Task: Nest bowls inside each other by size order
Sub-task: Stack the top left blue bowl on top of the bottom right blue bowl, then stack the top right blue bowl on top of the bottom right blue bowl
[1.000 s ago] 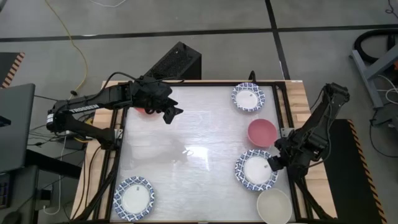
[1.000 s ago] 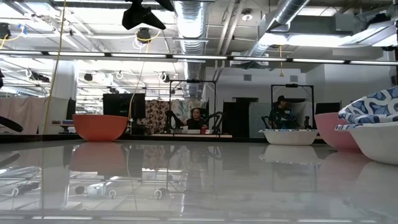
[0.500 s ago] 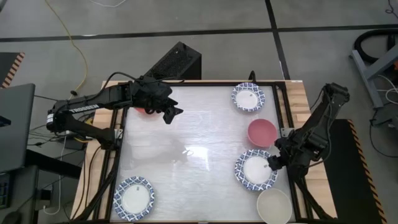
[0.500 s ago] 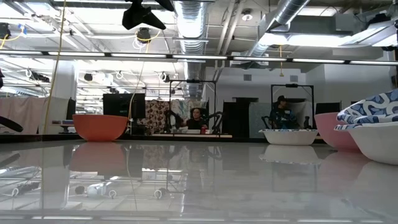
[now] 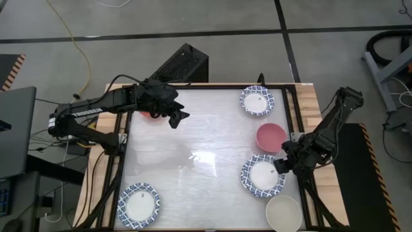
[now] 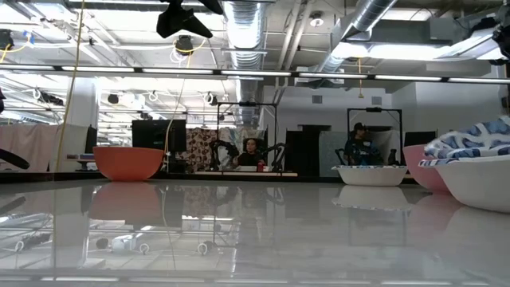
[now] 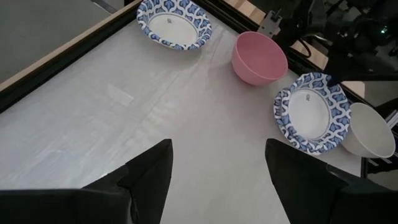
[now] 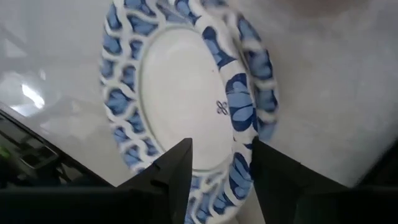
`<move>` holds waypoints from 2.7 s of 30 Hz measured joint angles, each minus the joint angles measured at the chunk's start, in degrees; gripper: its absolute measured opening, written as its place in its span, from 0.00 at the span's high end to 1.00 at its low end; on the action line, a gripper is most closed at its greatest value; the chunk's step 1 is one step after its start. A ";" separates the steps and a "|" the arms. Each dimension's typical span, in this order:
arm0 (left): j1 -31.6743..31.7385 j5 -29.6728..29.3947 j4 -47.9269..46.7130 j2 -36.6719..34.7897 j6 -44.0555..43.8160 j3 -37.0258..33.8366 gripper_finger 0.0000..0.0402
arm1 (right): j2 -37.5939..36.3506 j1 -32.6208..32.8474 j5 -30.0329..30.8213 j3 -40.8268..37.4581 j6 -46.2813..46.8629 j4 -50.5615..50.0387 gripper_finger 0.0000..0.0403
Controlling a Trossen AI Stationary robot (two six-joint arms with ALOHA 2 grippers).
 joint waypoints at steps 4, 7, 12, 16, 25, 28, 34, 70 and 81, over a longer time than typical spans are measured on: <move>0.00 0.00 0.00 0.01 0.02 0.00 0.39 | 0.02 0.00 -1.81 0.00 1.28 -1.30 0.55; 0.00 0.00 0.00 0.01 0.02 0.00 0.39 | 0.00 0.00 -2.19 0.00 2.77 -2.87 0.55; 0.00 0.00 -0.01 0.01 0.03 0.00 0.39 | -0.01 -0.44 -3.06 0.00 3.46 -3.43 0.55; 0.00 -0.02 0.00 0.01 0.06 -0.02 0.39 | 0.00 -2.04 -2.64 0.00 3.37 -3.71 0.55; 0.00 -0.02 0.00 0.01 0.83 -0.02 0.39 | -1.60 -9.86 11.19 0.02 -3.80 4.45 0.55; 0.00 -0.02 0.00 0.01 0.83 -0.02 0.39 | -2.76 -14.33 13.00 0.02 -6.50 6.11 0.55; 0.00 -0.02 0.01 0.01 0.84 -0.02 0.39 | -4.75 -25.66 15.49 0.02 -11.07 6.90 0.55; 0.00 -0.17 0.00 0.01 2.16 -0.02 0.39 | 4.07 -92.56 4.30 16.81 -60.04 -9.27 0.55; 0.00 -0.17 -0.02 0.01 2.16 -0.02 0.39 | 13.65 -96.28 1.64 16.79 -65.15 -7.34 0.43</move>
